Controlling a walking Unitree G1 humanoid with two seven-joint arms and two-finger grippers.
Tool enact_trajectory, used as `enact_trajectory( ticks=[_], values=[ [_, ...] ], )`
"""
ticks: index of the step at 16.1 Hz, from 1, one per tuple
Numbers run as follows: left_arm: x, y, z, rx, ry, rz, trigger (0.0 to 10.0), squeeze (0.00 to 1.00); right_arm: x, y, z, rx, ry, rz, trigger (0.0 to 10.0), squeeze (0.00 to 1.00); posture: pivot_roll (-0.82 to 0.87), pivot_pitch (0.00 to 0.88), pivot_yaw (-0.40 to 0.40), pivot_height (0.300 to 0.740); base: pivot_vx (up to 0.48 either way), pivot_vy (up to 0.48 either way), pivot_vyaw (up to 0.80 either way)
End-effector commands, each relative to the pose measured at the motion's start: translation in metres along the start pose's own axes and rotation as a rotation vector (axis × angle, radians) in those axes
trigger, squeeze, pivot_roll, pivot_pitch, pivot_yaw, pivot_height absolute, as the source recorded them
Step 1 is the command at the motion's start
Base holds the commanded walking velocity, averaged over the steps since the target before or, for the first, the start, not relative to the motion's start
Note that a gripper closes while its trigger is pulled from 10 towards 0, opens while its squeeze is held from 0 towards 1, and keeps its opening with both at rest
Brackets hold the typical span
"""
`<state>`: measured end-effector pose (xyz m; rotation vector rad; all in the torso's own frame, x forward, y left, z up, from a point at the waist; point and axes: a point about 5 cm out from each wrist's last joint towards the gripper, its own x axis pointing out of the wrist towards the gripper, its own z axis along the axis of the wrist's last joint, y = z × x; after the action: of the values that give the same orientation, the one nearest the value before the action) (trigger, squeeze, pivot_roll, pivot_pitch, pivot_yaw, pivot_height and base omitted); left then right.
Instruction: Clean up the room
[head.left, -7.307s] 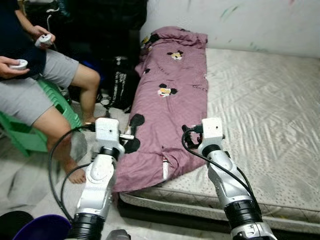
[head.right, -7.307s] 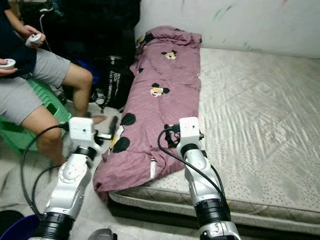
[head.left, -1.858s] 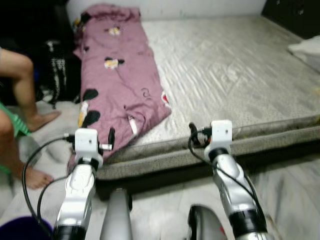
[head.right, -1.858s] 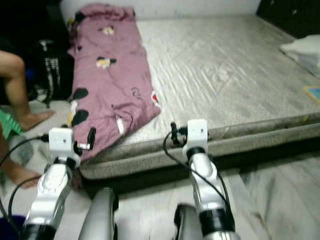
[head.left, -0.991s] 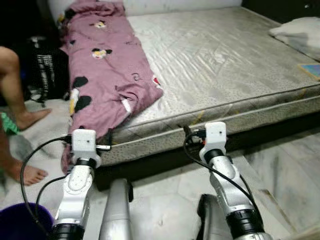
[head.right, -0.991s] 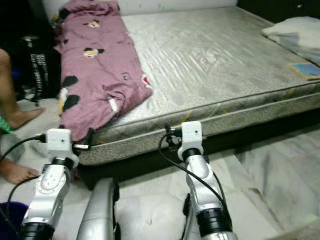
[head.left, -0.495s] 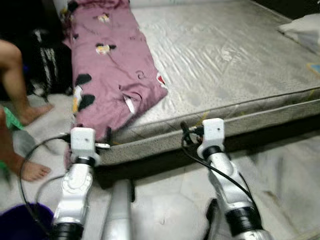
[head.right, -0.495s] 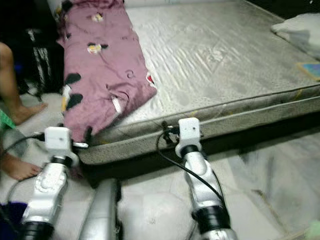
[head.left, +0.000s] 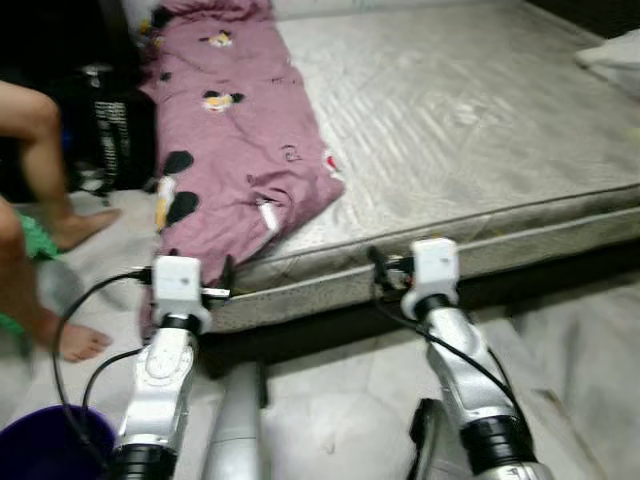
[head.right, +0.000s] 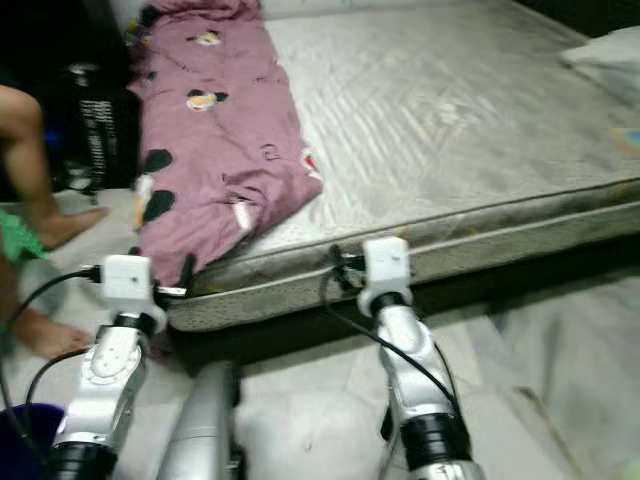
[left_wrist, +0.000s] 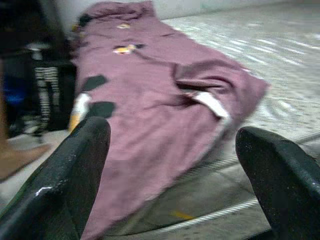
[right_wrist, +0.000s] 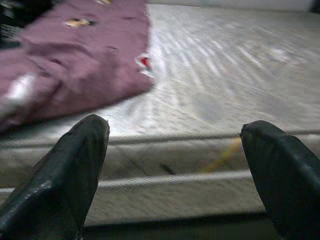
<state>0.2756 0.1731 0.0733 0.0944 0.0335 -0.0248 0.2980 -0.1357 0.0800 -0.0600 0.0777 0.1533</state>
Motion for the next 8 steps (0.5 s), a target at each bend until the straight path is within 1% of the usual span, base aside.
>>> enact_trajectory(
  ticks=[1,3,6,7,8],
  values=[
    [-0.0002,0.0065,0.0007,0.012,0.001,0.014,10.0,0.00,0.0016,0.0055,0.0020,0.012,-0.007,0.012,10.0,0.00,0.07,0.000,0.002,0.544,0.000,0.000,0.00],
    [-0.0004,0.0064,0.0003,0.012,0.004,0.013,10.0,0.00,0.0019,0.0077,0.0021,-0.007,-0.005,0.026,10.0,0.00,0.07,0.000,0.002,0.544,0.000,0.000,0.79],
    [-0.0011,0.0061,-0.0004,0.012,0.007,0.013,10.0,0.00,0.0010,0.0069,0.0017,0.003,-0.005,0.023,10.0,0.00,0.07,0.000,0.001,0.544,0.000,0.000,0.79],
    [-0.0011,0.0059,-0.0006,0.012,0.009,0.012,10.0,0.00,0.0009,0.0069,0.0016,0.005,-0.007,0.025,10.0,0.00,0.07,0.000,0.001,0.544,0.000,0.000,0.46],
    [-0.0012,0.0057,-0.0004,0.013,0.006,0.009,10.0,0.00,0.0006,0.0068,0.0016,0.015,-0.007,0.023,10.0,0.00,0.07,0.000,0.000,0.544,0.000,0.000,0.00]
  ],
)
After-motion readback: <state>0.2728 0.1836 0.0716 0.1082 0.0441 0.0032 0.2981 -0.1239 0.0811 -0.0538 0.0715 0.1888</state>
